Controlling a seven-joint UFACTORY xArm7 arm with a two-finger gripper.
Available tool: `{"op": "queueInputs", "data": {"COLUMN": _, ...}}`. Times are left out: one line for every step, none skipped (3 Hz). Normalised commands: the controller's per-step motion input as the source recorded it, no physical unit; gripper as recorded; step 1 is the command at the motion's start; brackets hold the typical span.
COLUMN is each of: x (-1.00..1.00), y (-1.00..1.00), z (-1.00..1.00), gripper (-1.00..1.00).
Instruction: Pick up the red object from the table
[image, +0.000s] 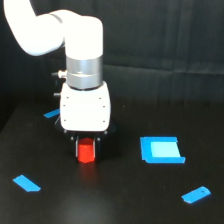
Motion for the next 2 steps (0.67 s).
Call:
{"op": "queueInputs", "data": {"x": 0.05, "y": 0.05, "z": 1.0, "gripper": -1.0}}
{"op": "queueInputs", "data": {"x": 0.14, "y": 0.09, "z": 0.96, "gripper": -1.0}}
